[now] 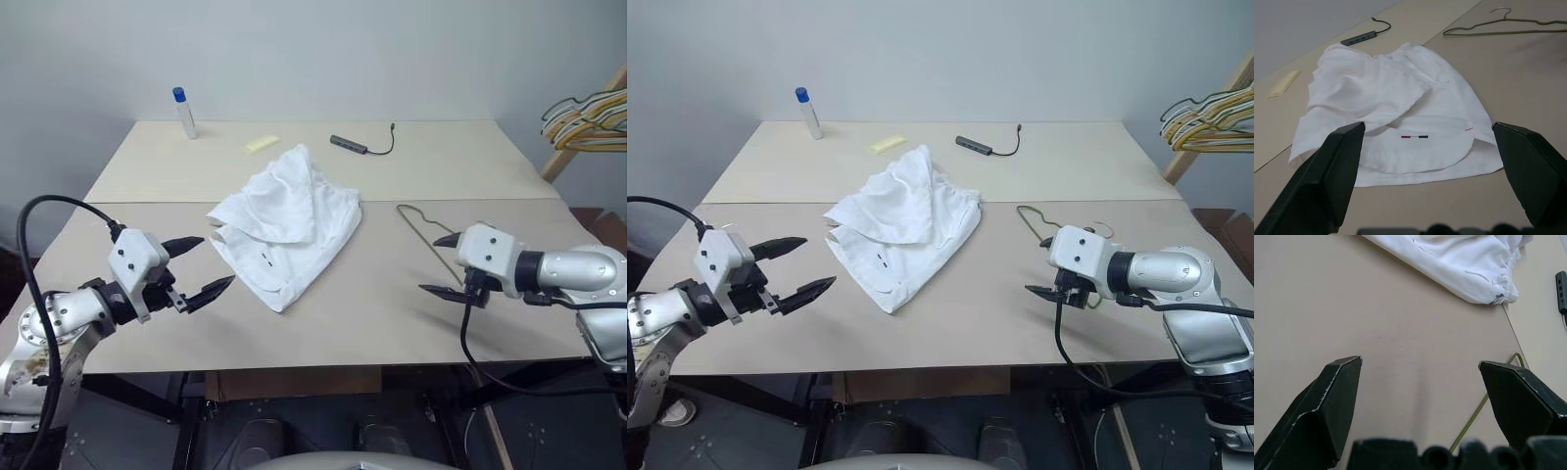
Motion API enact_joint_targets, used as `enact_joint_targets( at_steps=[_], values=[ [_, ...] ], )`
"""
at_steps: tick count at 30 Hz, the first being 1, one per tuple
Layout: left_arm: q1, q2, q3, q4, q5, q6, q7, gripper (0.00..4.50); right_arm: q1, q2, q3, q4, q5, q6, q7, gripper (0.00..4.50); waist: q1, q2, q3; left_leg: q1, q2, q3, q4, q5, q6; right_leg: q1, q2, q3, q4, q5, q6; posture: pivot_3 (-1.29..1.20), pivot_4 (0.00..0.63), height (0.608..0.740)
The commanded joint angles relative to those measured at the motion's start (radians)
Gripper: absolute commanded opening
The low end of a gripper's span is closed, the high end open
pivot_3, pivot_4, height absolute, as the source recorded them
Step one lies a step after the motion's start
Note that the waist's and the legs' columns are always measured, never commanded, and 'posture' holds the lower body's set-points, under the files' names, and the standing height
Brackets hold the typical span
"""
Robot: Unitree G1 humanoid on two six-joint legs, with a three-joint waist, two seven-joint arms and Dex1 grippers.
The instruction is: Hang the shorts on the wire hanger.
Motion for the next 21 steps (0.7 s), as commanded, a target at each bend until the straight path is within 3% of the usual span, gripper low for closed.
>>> enact_joint_targets(
  at_steps=[1, 21],
  values=[
    [-0.022, -0.003, 0.006, -0.027, -0.001, -0.011, 0.012, 4.50, -0.028, -0.004, -0.014, -0.015, 0.002, -0.015, 0.001, 4.46, 0.000, 0.000, 0.000, 0.000, 0.000, 0.000, 0.000, 0.000, 0.000, 0.000, 0.000, 0.000, 0.000, 0.000, 0.000, 0.12, 0.000, 0.740],
    [-0.022, -0.028, -0.065, -0.070, 0.018, 0.046, 0.050, 4.50, -0.029, 0.013, -0.001, -0.025, -0.009, 0.008, -0.015, 4.46, 0.008, 0.000, 0.000, 0.000, 0.000, 0.000, 0.000, 0.000, 0.000, 0.000, 0.000, 0.000, 0.000, 0.000, 0.000, 0.10, 0.000, 0.740]
  ],
)
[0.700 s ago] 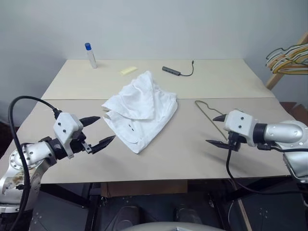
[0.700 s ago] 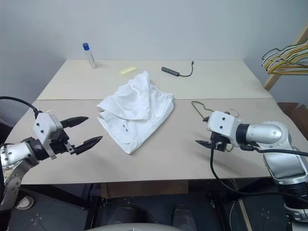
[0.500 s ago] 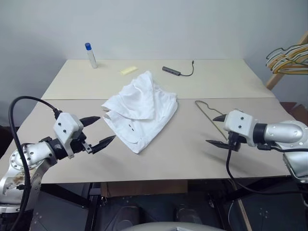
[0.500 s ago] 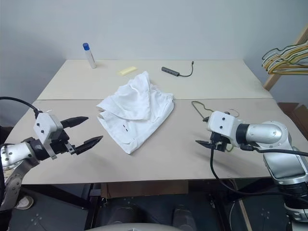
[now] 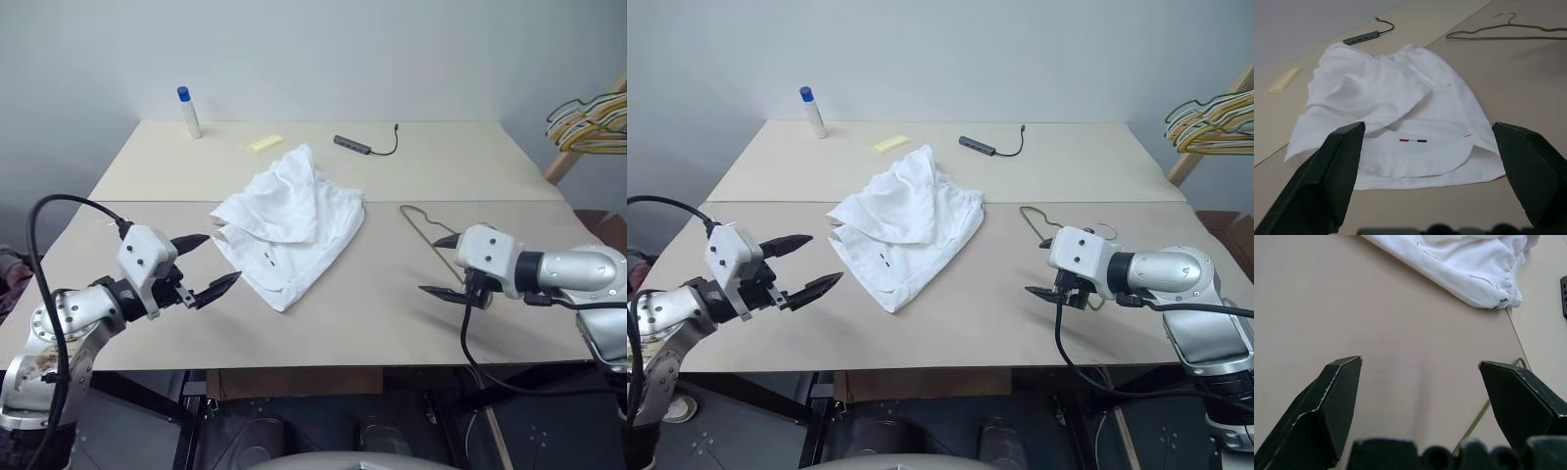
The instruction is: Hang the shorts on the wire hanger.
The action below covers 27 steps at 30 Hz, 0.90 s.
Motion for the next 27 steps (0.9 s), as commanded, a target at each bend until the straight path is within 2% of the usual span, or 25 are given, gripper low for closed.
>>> enact_joint_targets(
  at_steps=[1, 7, 14, 17, 20, 23, 27],
  values=[
    [0.006, -0.007, -0.027, -0.029, 0.018, -0.012, 0.008, 4.50, -0.028, 0.008, -0.006, -0.035, -0.002, 0.017, -0.022, 4.46, -0.003, 0.000, 0.000, 0.000, 0.000, 0.000, 0.000, 0.000, 0.000, 0.000, 0.000, 0.000, 0.000, 0.000, 0.000, 0.09, 0.000, 0.740],
    [-0.032, -0.068, -0.190, -0.051, 0.079, 0.005, 0.061, 4.50, -0.017, 0.002, -0.020, -0.042, -0.002, 0.035, -0.034, 4.46, 0.002, 0.000, 0.000, 0.000, -0.001, 0.000, 0.000, 0.000, 0.000, 0.000, 0.000, 0.000, 0.000, 0.000, 0.000, 0.08, 0.000, 0.740],
    [-0.139, -0.217, -0.470, 0.024, 0.360, 0.094, 0.297, 4.50, -0.011, 0.010, -0.018, -0.064, 0.001, 0.054, -0.053, 4.46, 0.001, 0.000, -0.001, 0.000, -0.002, -0.001, 0.001, 0.000, 0.000, 0.001, 0.000, 0.001, 0.000, 0.001, 0.001, 0.07, 0.000, 0.740],
    [-0.169, -0.272, -0.499, 0.049, 0.383, 0.156, 0.337, 4.50, -0.008, 0.010, -0.019, -0.065, 0.002, 0.059, -0.057, 4.46, -0.002, -0.001, -0.001, 0.000, -0.001, -0.001, 0.001, 0.000, 0.000, 0.001, 0.001, 0.001, 0.000, 0.001, 0.001, 0.07, 0.000, 0.740],
    [-0.191, -0.276, -0.558, 0.091, 0.440, 0.179, 0.338, 4.50, -0.008, 0.008, -0.018, -0.060, -0.002, 0.059, -0.063, 4.46, -0.002, 0.000, -0.001, 0.000, -0.001, -0.001, 0.001, 0.000, 0.000, 0.001, 0.001, 0.001, 0.000, 0.001, 0.001, 0.06, 0.000, 0.740],
    [-0.196, -0.287, -0.553, 0.118, 0.432, 0.199, 0.327, 4.50, -0.017, 0.007, -0.016, -0.056, -0.001, 0.061, -0.066, 4.46, -0.004, 0.000, -0.001, 0.000, -0.001, -0.001, 0.001, 0.000, 0.000, 0.001, 0.001, 0.001, 0.000, 0.001, 0.001, 0.06, 0.000, 0.740],
    [-0.206, -0.290, -0.552, 0.134, 0.453, 0.222, 0.334, 3.29, -0.019, 0.008, -0.013, -0.054, -0.005, 0.061, -0.071, 4.50, -0.004, 0.000, -0.001, -0.001, -0.001, -0.001, 0.001, 0.000, 0.000, 0.000, 0.001, 0.001, 0.000, 0.001, 0.001, 0.05, 0.000, 0.740]
  ],
)
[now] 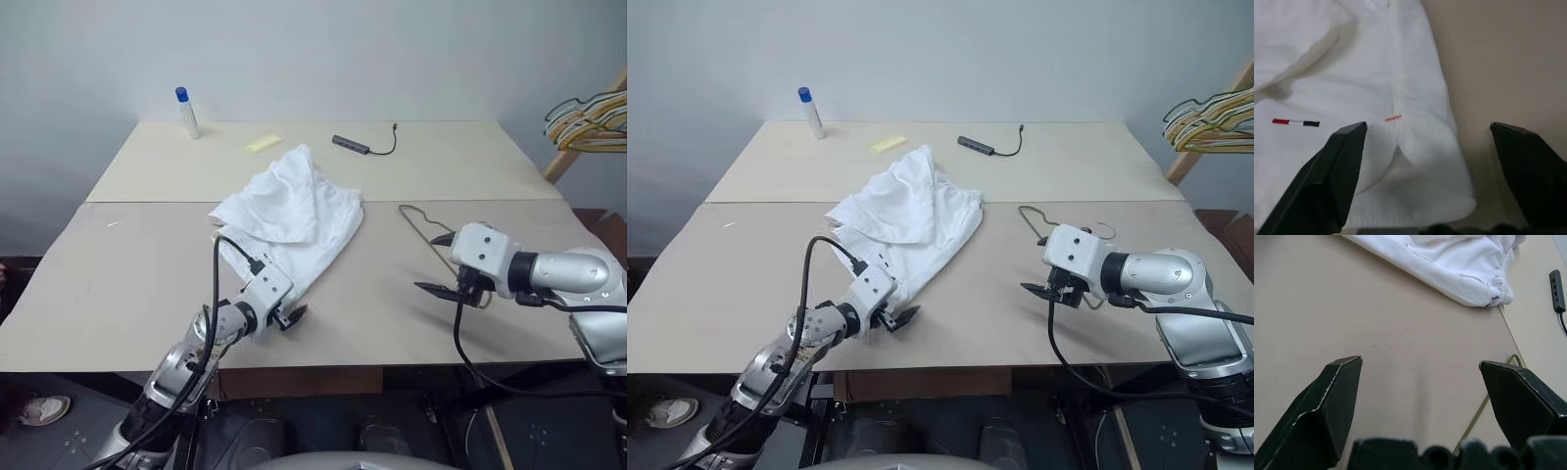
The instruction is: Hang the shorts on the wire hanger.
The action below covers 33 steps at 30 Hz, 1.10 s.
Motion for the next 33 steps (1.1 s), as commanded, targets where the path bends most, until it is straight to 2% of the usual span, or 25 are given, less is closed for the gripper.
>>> enact_joint_targets(
  at_steps=[1, 8, 10, 13, 16, 20, 23, 28, 33],
  values=[
    [-0.039, -0.004, 0.007, 0.010, 0.029, 0.014, 0.014, 2.93, -0.021, -0.004, -0.023, -0.015, -0.005, 0.002, -0.013, 4.50, 0.000, 0.000, 0.000, 0.000, 0.000, 0.000, 0.000, 0.000, 0.000, 0.000, 0.000, 0.000, 0.000, 0.000, 0.000, 0.05, 0.000, 0.740],
    [-0.066, -0.011, 0.027, 0.050, 0.027, 0.005, -0.004, 0.76, -0.023, 0.001, -0.015, -0.014, -0.011, 0.006, -0.023, 4.50, 0.000, 0.000, 0.000, 0.000, 0.000, 0.000, 0.000, 0.000, 0.000, 0.000, 0.000, 0.000, 0.000, 0.000, 0.000, 0.06, 0.000, 0.740],
    [-0.063, -0.007, 0.046, 0.057, 0.027, -0.004, -0.004, 0.02, -0.026, 0.002, -0.013, -0.012, -0.013, 0.006, -0.024, 4.50, -0.001, 0.000, 0.000, 0.000, 0.000, 0.000, 0.000, 0.000, 0.000, 0.000, 0.000, 0.000, 0.000, 0.000, 0.000, 0.06, 0.000, 0.740],
    [-0.043, 0.033, 0.074, 0.039, 0.019, -0.034, -0.041, 0.02, -0.027, 0.007, -0.006, -0.012, -0.019, 0.006, -0.028, 4.50, -0.004, 0.000, 0.000, 0.000, 0.000, 0.000, 0.000, 0.000, 0.000, 0.000, 0.000, 0.000, 0.000, 0.000, 0.000, 0.06, 0.000, 0.740],
    [0.013, 0.132, 0.109, -0.046, -0.040, -0.111, -0.172, 0.02, -0.040, 0.014, 0.045, 0.009, -0.084, -0.024, -0.050, 4.50, -0.019, 0.000, 0.000, 0.000, 0.001, 0.000, 0.000, 0.000, 0.000, -0.001, 0.000, 0.000, 0.000, 0.000, -0.001, 0.06, 0.000, 0.740],
    [0.080, 0.238, 0.232, -0.175, -0.144, -0.115, -0.278, 0.02, -0.095, 0.065, 0.133, 0.063, -0.176, -0.057, -0.092, 4.50, -0.027, 0.000, 0.000, -0.001, 0.001, 0.001, -0.001, 0.000, 0.000, -0.002, -0.001, 0.000, 0.001, -0.002, -0.003, 0.08, 0.000, 0.740],
    [0.132, 0.319, 0.344, -0.239, -0.206, -0.111, -0.348, 0.02, -0.144, 0.111, 0.198, 0.117, -0.221, -0.186, -0.089, 4.50, -0.029, 0.000, 0.000, 0.000, 0.001, 0.001, 0.000, 0.000, 0.000, -0.002, -0.001, 0.000, 0.001, -0.001, -0.003, 0.10, 0.000, 0.740],
    [0.208, 0.399, 0.506, -0.309, -0.296, -0.098, -0.419, 0.02, -0.257, 0.226, 0.318, 0.303, -0.370, -0.353, -0.174, 4.50, -0.033, 0.000, 0.000, 0.000, 0.001, 0.001, 0.000, 0.000, 0.000, -0.001, 0.000, -0.001, 0.002, -0.001, -0.002, 0.12, 0.000, 0.740],
    [0.255, 0.415, 0.630, -0.340, -0.398, -0.087, -0.468, 0.02, -0.338, 0.353, 0.371, 0.472, -0.398, -0.470, -0.207, 4.50, -0.027, 0.000, 0.001, 0.000, 0.001, 0.000, -0.001, 0.001, -0.001, -0.001, 0.000, -0.001, 0.002, -0.001, -0.001, 0.13, 0.000, 0.740]
  ],
)
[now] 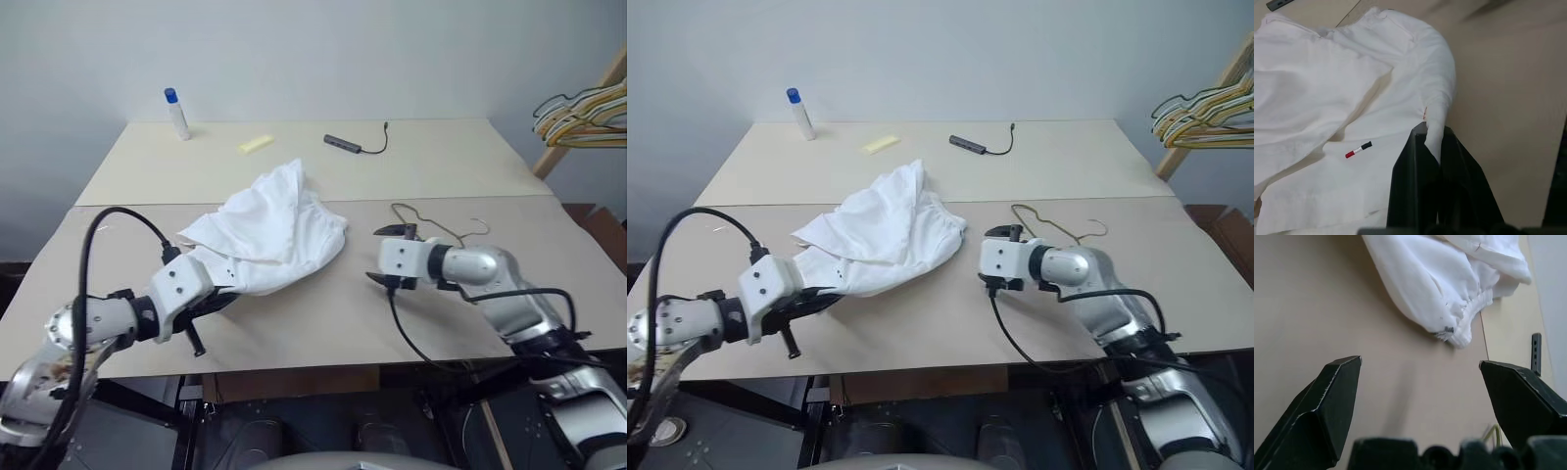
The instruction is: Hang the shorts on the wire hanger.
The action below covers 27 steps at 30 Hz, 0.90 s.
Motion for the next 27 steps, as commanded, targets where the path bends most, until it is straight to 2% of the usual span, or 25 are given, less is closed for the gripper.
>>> enact_joint_targets(
  at_steps=[1, 5, 10, 12, 20, 25, 27],
  values=[
    [0.009, 0.018, 0.097, -0.044, -0.076, -0.001, -0.037, 0.02, -0.063, 0.073, 0.015, 0.080, -0.010, -0.082, -0.033, 4.50, 0.004, 0.000, 0.000, 0.000, 0.000, 0.000, 0.000, 0.000, 0.000, 0.000, 0.000, 0.000, 0.000, 0.000, 0.000, 0.14, 0.000, 0.740],
    [0.049, 0.048, 0.168, -0.046, -0.100, -0.008, -0.072, 0.02, -0.146, 0.181, 0.071, 0.287, -0.102, -0.188, -0.137, 4.50, 0.001, 0.000, 0.000, 0.001, 0.001, 0.000, -0.001, 0.001, -0.001, 0.000, 0.001, 0.000, 0.002, 0.000, -0.001, 0.15, 0.000, 0.740],
    [0.077, 0.060, 0.193, -0.055, -0.108, -0.012, -0.071, 0.02, -0.232, 0.240, 0.125, 0.510, -0.210, -0.316, -0.272, 4.50, 0.009, 0.001, 0.001, 0.002, 0.000, 0.000, -0.001, 0.002, -0.003, -0.001, 0.000, 0.000, 0.006, -0.001, -0.002, 0.17, 0.000, 0.740],
    [0.091, 0.058, 0.200, -0.063, -0.108, -0.010, -0.068, 0.02, -0.260, 0.252, 0.130, 0.571, -0.219, -0.349, -0.284, 4.50, 0.009, 0.001, 0.001, 0.002, 0.000, 0.000, -0.001, 0.002, -0.004, -0.001, 0.000, 0.000, 0.008, -0.001, -0.003, 0.17, 0.000, 0.740],
    [0.123, 0.053, 0.203, -0.046, -0.094, -0.024, -0.062, 0.00, -0.309, 0.274, 0.141, 0.711, -0.253, -0.447, -0.314, 1.85, 0.007, 0.001, 0.001, 0.004, 0.000, -0.002, -0.003, 0.004, -0.007, -0.002, 0.001, -0.001, 0.013, -0.003, -0.006, 0.18, 0.000, 0.740],
    [0.106, 0.057, 0.142, 0.039, -0.024, -0.084, -0.053, 0.00, -0.304, 0.251, 0.129, 0.712, -0.283, -0.449, -0.338, 0.03, 0.006, 0.001, 0.001, 0.004, 0.000, -0.002, -0.003, 0.004, -0.007, -0.002, 0.001, -0.001, 0.013, -0.003, -0.006, 0.14, 0.000, 0.740],
    [0.074, 0.065, 0.079, 0.094, 0.041, -0.132, -0.040, 0.00, -0.288, 0.216, 0.117, 0.676, -0.295, -0.434, -0.347, 0.01, 0.008, 0.002, 0.001, 0.004, 0.000, -0.002, -0.003, 0.004, -0.007, -0.002, 0.001, -0.001, 0.012, -0.003, -0.006, 0.13, 0.000, 0.740]
  ],
)
